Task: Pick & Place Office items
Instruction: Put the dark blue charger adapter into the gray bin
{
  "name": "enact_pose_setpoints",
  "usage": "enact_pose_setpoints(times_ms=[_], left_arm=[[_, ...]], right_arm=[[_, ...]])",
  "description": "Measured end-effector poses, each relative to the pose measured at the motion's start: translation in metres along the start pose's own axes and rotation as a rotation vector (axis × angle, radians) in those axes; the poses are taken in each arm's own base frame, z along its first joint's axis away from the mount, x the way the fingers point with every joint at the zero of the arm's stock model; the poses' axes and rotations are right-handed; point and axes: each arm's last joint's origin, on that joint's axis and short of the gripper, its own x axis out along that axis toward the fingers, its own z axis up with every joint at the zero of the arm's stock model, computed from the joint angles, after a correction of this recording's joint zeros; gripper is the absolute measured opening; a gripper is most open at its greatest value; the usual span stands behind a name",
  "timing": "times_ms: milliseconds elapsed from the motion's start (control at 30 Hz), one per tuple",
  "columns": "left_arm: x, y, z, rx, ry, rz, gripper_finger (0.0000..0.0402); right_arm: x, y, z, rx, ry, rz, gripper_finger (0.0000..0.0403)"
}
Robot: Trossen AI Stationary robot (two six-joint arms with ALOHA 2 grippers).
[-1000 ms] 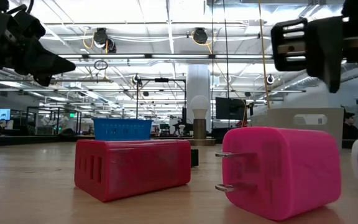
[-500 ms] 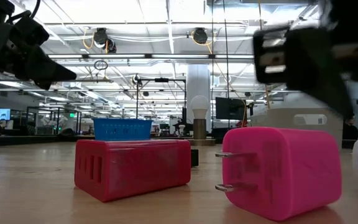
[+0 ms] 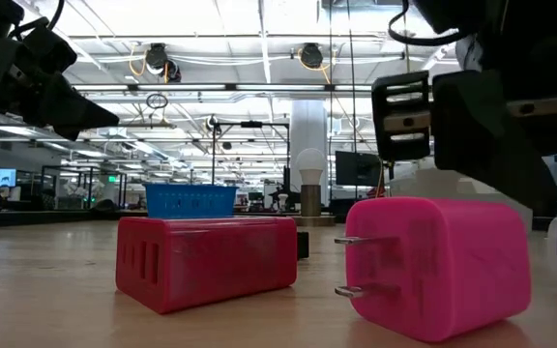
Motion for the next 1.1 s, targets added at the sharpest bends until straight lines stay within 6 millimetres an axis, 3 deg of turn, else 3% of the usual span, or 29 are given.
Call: enact_pose_setpoints(times_ms=[333,700,933,1100], left_arm=[[0.000,0.000,0.000,-0.022,0.000,0.000,0.0024],[0.000,0.000,0.000,-0.051,0.000,-0.001,0.0024],[0.000,0.000,0.000,-0.036,0.000,-0.003,0.0024],[0.000,0.000,0.000,-0.036,0.000,-0.003,0.0024]], right_arm=[[0.014,-0.002,-0.012,0.053,0.002,0.034,0.0179],[0.016,0.000,-0.010,0.076,0.015,0.011,0.0137],[0.014,-0.001,-0.011,0.107,0.020,0.008,0.0130],[0.000,-0.004,-0.007,0.172,0.025,-0.013,0.0128]])
